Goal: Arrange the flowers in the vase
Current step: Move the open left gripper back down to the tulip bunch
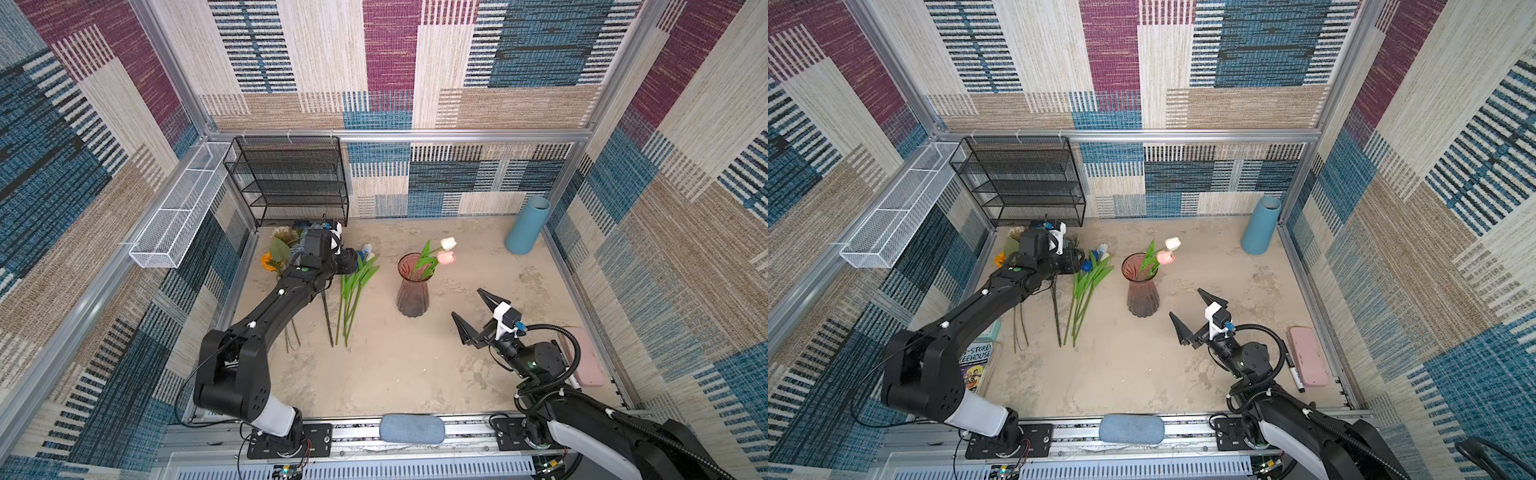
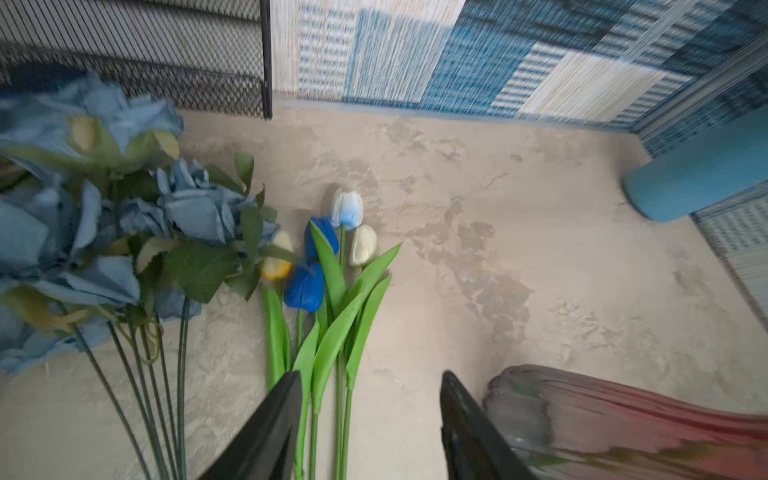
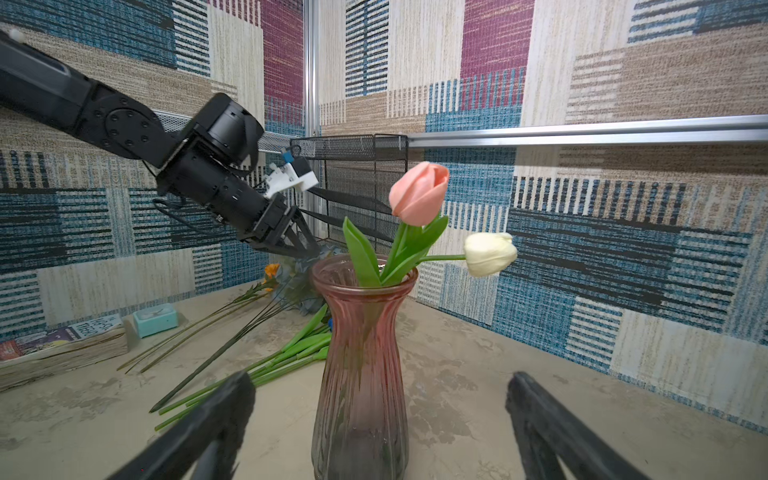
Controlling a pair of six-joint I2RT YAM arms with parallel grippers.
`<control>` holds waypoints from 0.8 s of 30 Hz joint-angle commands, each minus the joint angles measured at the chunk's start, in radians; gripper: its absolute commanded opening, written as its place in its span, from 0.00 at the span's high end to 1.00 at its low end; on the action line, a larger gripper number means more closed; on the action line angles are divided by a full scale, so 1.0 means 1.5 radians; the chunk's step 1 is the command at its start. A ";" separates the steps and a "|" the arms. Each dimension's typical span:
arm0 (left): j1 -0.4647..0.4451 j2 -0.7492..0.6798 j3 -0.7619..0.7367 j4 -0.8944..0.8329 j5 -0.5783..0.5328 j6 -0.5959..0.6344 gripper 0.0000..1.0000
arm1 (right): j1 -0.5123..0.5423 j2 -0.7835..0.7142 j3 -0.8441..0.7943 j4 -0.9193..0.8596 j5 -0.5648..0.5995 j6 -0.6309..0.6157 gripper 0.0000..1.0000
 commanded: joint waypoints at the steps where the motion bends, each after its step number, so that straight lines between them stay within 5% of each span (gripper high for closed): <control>1: 0.002 0.058 0.041 -0.156 -0.019 0.005 0.41 | 0.001 0.003 0.007 0.020 -0.017 -0.002 0.02; 5: -0.005 0.117 0.067 -0.195 -0.031 0.014 0.46 | 0.001 0.015 0.009 0.024 -0.019 -0.001 0.02; 11: -0.026 0.183 0.120 -0.247 -0.065 0.037 0.68 | 0.001 0.019 0.011 0.023 -0.021 0.000 0.02; 24: -0.054 0.267 0.184 -0.309 -0.073 0.053 0.74 | 0.001 0.014 0.013 0.015 -0.021 -0.002 0.02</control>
